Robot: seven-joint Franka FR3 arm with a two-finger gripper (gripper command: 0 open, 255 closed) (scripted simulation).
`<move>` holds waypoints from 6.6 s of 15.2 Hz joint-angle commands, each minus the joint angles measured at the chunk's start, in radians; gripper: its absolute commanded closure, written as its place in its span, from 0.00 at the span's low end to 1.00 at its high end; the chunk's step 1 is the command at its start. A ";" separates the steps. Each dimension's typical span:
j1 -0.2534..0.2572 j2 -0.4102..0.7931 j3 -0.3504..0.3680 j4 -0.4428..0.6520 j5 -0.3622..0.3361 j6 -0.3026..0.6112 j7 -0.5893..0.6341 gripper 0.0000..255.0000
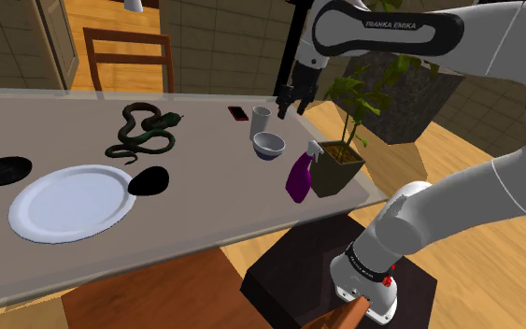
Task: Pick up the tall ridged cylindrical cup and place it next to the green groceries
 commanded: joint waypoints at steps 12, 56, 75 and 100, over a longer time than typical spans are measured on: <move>-0.046 0.489 -0.027 0.324 -0.068 0.150 0.035 0.00; -0.082 0.901 -0.063 0.763 -0.095 0.112 0.047 1.00; -0.083 0.891 -0.064 1.003 -0.091 -0.137 0.028 1.00; 0.051 0.754 -0.017 1.018 -0.111 -0.304 0.191 1.00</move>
